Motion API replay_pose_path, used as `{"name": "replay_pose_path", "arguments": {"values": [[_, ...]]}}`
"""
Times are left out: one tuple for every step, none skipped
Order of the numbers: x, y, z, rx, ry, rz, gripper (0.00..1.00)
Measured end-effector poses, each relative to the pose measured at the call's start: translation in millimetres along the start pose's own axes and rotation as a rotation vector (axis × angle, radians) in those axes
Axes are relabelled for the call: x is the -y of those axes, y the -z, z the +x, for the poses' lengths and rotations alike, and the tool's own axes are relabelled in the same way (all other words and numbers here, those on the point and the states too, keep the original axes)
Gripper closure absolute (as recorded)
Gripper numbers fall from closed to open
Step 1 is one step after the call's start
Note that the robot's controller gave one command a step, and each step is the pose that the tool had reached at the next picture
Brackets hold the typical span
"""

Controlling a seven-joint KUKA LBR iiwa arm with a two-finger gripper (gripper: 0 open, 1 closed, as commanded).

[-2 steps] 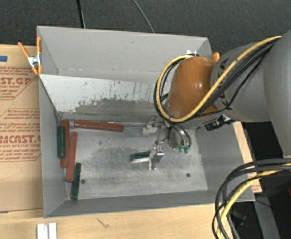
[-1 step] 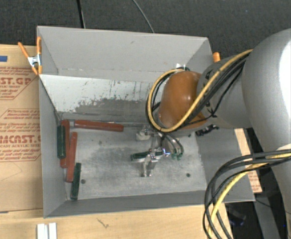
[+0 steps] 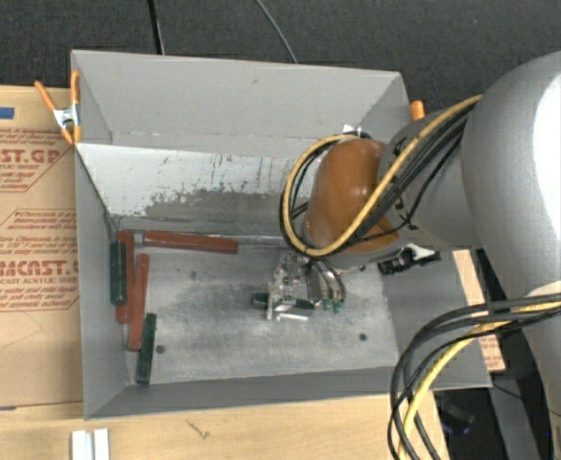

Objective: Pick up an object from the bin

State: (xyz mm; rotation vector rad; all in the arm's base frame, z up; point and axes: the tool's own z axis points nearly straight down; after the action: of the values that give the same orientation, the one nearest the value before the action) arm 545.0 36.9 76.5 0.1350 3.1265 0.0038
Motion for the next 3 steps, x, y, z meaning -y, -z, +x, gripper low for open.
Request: {"name": "replay_pose_path", "arguments": {"values": [[0.0,0.0,0.0,0.0,0.0,0.0,1.0],[0.2,3.7,1.4,-0.004,0.0,0.001,1.0],[0.4,21.5,4.1,-0.016,0.0,0.002,1.0]]}}
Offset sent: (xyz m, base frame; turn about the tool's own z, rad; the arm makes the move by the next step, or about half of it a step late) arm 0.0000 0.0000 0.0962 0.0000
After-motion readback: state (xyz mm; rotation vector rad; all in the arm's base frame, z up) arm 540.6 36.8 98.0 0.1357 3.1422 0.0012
